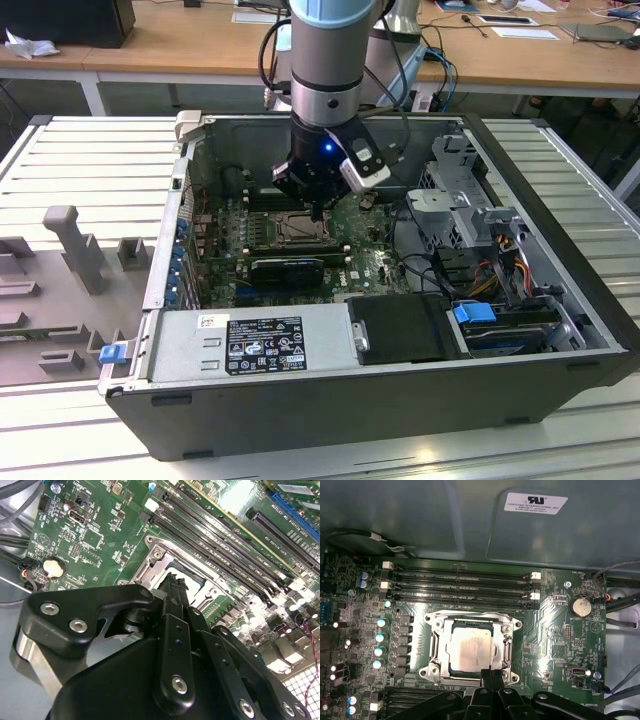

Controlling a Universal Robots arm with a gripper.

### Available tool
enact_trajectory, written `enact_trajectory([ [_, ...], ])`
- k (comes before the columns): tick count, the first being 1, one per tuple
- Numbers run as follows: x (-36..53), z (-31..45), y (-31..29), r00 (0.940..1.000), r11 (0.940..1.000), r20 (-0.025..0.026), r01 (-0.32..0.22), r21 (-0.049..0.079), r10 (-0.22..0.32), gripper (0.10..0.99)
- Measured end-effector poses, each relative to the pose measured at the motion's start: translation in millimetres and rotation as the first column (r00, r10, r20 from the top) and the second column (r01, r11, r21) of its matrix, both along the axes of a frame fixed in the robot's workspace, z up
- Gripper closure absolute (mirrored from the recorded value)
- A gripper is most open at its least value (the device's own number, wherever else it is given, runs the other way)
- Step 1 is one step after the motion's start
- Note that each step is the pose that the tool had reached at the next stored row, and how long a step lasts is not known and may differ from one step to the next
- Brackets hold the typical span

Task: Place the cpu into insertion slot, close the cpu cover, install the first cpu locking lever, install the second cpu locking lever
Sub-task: 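Install the second cpu locking lever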

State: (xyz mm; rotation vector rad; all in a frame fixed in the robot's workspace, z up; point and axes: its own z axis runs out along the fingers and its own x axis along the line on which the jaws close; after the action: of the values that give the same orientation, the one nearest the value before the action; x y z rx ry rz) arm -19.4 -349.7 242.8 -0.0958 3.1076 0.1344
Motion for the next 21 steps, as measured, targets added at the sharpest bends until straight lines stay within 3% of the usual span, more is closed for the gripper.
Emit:
enact_trajectory([
  [21,0.0,-0.2,-11.6,1.0000,1.0000,0.0000,0.000,0.000,0.000,0.980],
])
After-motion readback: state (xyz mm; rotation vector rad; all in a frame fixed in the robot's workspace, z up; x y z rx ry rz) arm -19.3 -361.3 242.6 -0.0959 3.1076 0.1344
